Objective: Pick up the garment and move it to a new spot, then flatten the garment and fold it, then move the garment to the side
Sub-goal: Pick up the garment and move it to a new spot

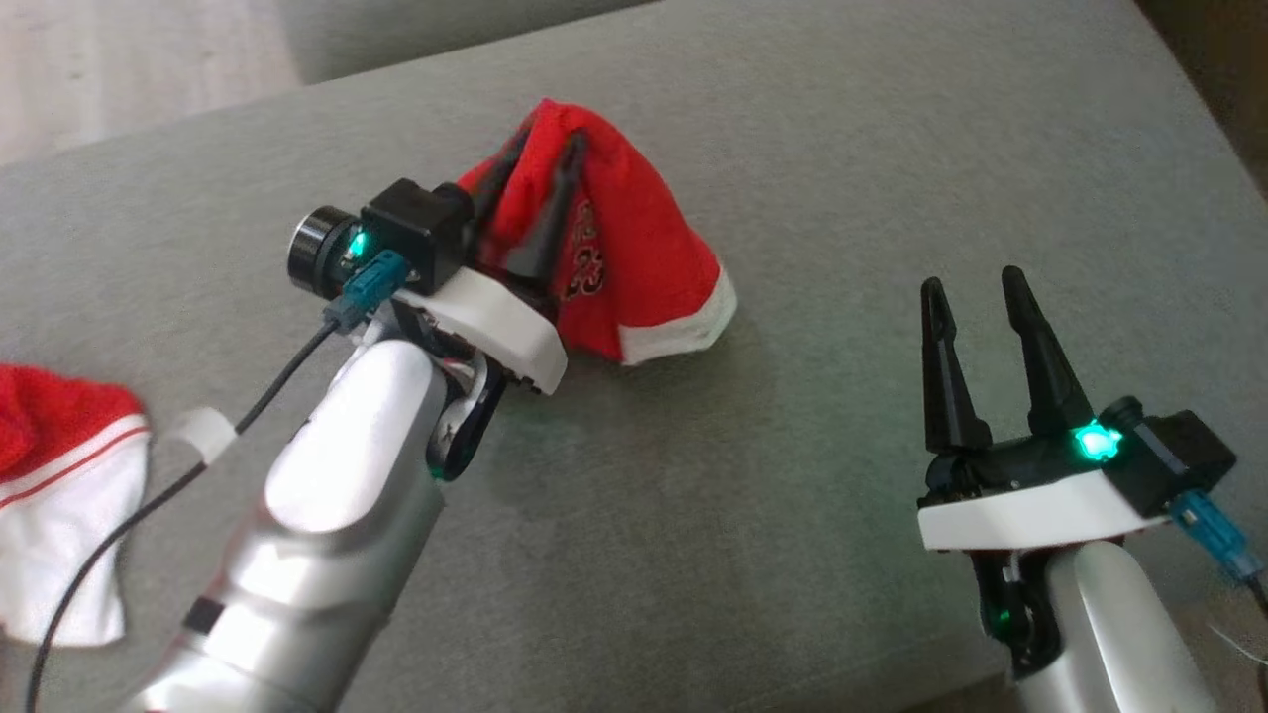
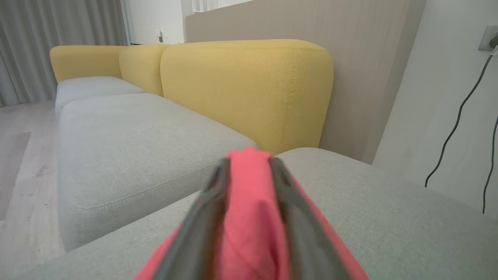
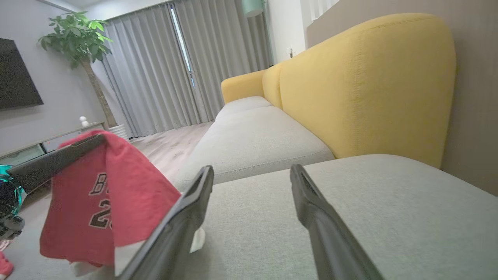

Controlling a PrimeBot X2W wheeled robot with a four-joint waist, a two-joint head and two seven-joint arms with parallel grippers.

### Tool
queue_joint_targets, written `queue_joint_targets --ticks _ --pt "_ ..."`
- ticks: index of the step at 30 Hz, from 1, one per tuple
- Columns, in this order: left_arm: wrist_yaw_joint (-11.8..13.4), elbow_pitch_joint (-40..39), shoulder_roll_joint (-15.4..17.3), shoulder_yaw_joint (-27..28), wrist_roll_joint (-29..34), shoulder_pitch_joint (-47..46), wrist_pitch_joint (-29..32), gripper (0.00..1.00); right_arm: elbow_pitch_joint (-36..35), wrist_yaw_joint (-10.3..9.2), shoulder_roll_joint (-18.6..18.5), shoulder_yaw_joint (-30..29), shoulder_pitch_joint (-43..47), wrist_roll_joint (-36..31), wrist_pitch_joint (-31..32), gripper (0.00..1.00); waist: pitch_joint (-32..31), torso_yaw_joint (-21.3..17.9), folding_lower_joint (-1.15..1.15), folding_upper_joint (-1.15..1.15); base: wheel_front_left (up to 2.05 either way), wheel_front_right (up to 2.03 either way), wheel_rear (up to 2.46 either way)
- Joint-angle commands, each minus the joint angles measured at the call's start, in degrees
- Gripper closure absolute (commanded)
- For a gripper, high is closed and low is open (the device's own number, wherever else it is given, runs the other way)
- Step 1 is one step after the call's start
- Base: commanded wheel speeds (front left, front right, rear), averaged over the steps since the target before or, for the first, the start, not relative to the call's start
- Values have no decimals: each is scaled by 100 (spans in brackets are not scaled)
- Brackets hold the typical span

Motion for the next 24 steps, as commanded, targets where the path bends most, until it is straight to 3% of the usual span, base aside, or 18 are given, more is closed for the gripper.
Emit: queue_joint_targets --ticks 1,13,19,24 --pt "44 35 91 199 40 -407 -194 0 -225 43 -20 116 -236 25 -61 0 110 -187 0 0 0 0 0" --pt "163 571 335 529 -12 -169 -1086 0 -193 43 -20 -40 -116 -231 -61 0 -153 574 0 0 0 0 0" --pt "314 145 493 851 -44 698 -1214 0 -115 43 -20 -166 52 -410 -61 0 -367 1156 0 0 0 0 0" --pt "494 -629 512 1111 288 1713 -1219 0 -3 43 -20 -221 209 -512 -61 0 -491 1523 0 0 0 0 0"
